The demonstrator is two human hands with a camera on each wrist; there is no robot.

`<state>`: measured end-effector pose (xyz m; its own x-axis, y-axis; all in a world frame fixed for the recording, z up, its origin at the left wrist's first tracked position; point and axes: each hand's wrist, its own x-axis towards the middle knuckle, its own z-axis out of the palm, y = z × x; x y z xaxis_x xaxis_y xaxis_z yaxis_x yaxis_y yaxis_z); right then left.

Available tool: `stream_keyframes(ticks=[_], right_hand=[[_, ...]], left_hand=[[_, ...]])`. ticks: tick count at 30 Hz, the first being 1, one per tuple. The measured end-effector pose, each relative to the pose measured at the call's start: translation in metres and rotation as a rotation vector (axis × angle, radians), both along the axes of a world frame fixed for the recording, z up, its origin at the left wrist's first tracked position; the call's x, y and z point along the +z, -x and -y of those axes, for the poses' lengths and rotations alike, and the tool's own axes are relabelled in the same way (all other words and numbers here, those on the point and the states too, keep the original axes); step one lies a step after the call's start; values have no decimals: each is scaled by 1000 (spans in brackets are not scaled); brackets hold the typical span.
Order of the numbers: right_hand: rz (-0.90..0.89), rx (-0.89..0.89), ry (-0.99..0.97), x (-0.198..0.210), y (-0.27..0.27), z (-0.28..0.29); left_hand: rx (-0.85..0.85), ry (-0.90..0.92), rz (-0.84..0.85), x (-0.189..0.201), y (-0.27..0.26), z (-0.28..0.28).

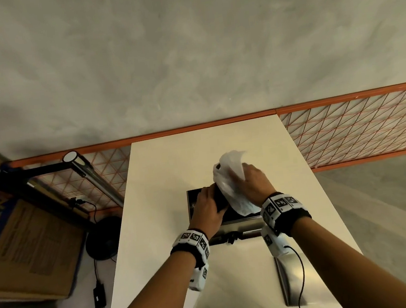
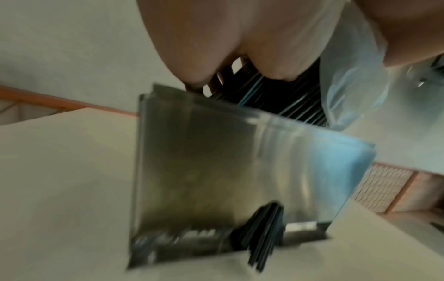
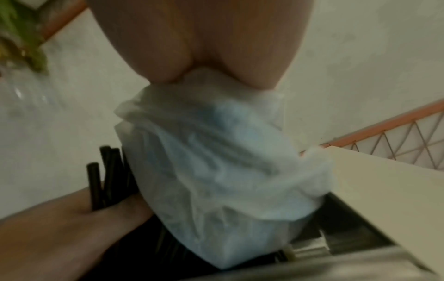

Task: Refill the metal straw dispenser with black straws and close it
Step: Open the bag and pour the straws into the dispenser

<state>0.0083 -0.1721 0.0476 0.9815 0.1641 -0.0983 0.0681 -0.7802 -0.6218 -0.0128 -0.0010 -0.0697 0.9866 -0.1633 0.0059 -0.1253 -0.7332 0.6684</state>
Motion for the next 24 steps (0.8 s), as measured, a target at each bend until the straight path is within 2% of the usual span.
stream_keyframes(ticks=[2,3,7,10,12,14,18,21,24], right_hand=[[-63,151,187,-8,3,-1],[-71,162,178,-10,3,0],[-86,-108,-227,-2,3,7],[40,-187,-321,10,4,12],[115,-179,-317,13,4,12],[116,-165,-276,9,2,10],[39,30,-80,-6,7,4],[47,122,-82,-15,12,-1],[-27,40,-161,-12,10,0]], left_hand=[[-3,-9,-10,-7,4,-6],[1,12,-16,-11,4,-9],[50,179,-23,-11,0,-17],[57,174,-42,-22,-8,-17],[49,159,-56,-28,-11,-16],[35,161,-46,-26,-11,-14],[25,191,-29,-17,-5,-11],[15,185,-43,-13,1,-10],[-30,92,-34,-13,3,-11]])
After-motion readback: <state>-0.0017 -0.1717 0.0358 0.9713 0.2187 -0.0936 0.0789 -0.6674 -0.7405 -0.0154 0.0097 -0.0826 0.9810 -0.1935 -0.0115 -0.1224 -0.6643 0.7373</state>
